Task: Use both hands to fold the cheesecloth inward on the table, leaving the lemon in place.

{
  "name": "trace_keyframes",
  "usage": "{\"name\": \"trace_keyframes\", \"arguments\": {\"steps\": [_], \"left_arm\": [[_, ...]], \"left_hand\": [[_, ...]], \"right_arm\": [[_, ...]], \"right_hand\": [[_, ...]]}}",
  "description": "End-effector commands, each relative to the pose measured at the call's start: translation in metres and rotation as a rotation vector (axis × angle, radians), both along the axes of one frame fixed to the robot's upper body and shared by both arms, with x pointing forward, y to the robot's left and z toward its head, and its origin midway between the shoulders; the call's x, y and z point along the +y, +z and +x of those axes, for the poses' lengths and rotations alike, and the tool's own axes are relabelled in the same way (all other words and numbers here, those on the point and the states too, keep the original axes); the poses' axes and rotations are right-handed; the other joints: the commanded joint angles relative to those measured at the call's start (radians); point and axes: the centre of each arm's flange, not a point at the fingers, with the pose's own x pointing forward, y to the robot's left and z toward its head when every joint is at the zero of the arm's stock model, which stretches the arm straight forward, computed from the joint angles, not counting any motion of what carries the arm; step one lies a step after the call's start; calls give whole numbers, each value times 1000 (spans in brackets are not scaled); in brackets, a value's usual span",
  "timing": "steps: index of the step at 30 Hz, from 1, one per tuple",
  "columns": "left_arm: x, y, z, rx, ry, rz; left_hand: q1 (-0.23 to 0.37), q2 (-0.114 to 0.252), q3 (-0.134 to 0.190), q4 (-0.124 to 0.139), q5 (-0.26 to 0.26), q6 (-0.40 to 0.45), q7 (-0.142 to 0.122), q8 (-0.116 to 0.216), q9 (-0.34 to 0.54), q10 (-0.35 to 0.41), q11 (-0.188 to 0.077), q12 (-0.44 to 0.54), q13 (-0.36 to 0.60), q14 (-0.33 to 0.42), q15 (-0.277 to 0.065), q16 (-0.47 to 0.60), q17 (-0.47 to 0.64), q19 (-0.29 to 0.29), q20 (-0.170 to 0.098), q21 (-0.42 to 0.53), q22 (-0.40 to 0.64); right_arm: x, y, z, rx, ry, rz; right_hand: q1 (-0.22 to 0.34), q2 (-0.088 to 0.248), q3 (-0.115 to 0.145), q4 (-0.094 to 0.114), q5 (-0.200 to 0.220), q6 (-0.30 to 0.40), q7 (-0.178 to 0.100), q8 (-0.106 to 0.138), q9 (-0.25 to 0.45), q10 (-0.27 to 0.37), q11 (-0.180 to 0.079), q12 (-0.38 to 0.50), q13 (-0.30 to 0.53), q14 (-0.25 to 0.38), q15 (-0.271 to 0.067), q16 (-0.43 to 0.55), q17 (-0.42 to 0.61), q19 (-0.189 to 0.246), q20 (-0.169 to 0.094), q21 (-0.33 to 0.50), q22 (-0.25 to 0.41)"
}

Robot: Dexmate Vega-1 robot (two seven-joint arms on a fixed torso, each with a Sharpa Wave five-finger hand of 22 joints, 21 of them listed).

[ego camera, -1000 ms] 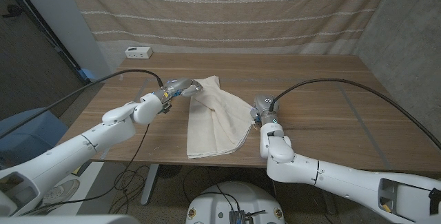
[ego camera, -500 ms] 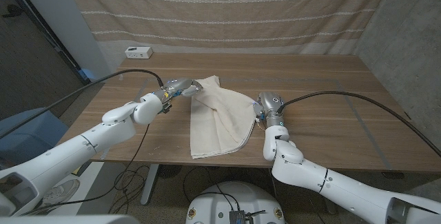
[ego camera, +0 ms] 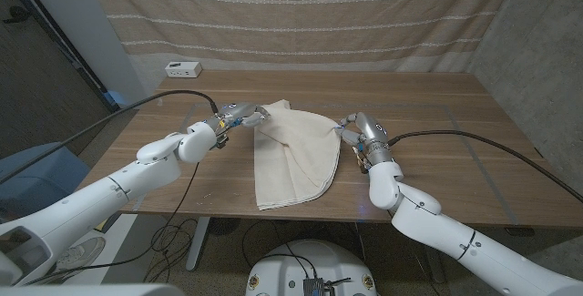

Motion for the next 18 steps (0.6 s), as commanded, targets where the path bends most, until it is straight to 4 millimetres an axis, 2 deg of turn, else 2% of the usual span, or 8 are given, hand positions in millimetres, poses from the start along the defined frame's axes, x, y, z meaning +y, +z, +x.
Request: {"name": "trace_keyframes", "arguments": {"steps": [1, 3, 7, 10, 15, 18], "left_arm": [[8, 23, -23, -96, -138, -132], [11, 31, -33, -148, -180, -169], [16, 43, -48, -240, -253, -244], [21, 49, -54, -273, -295, -294], [28, 56, -60, -317, -306, -335], [30, 58, -62, -332, -319, -359]], "left_hand": [[-9, -6, -3, -7, -4, -24, -9, -7, -1, -2, 6, 3, -2, 29, 26, 10, 0, 7, 23, 0, 1], [-12, -8, -6, -7, -5, -43, -9, -12, -1, -8, 11, 2, -2, 29, 31, 9, 2, 6, 30, 0, 1], [-23, -18, -16, -6, -9, -90, -31, -18, -2, -32, 5, -5, -1, 33, 27, 10, 6, 6, 33, -1, 1], [-38, -28, -29, -4, -15, -162, -70, -23, -3, -71, 5, -13, -1, 25, 15, 7, 8, 4, 33, -3, 1], [-63, -34, -42, 5, -21, -311, -132, -25, -8, -124, -5, -14, -1, 4, 15, 3, 10, -1, 34, -10, 1], [-78, -43, -53, 10, -23, -385, -152, -28, -10, -145, -9, -12, -1, -10, 13, 2, 11, -3, 31, -13, 1]], "right_arm": [[11, 28, -27, -25, 348, -22], [14, 29, -28, -19, 374, -28], [18, 31, -31, -12, 413, -36], [21, 32, -33, 5, 449, -46], [27, 35, -39, 37, 502, -87], [32, 37, -44, 58, 531, -122]], "right_hand": [[15, 3, 7, -3, -5, 2, 6, 7, -1, 3, 5, 0, 6, -7, -110, -1, 4, 14, -2, 7, 3], [17, 2, 7, -4, -7, 3, 6, 8, -1, 3, 5, -1, 6, -8, -110, -1, 6, 17, -1, 8, 4], [20, 3, 5, -4, -11, 1, 7, 8, -2, 2, 3, -2, 7, -12, -111, 1, 11, 18, -3, 7, 4], [25, 3, 4, -5, -15, 2, 5, 8, -3, 2, 4, -2, 8, -13, -111, 4, 16, 22, -4, 8, 5], [30, 3, 0, -5, -21, -2, 8, 7, -5, 0, -3, -4, 7, -16, -109, 7, 25, 24, -7, 8, 5], [34, 3, -3, -4, -25, -5, 6, 7, -5, -5, -2, -8, 6, -19, -108, 9, 30, 22, -9, 7, 6]]}}
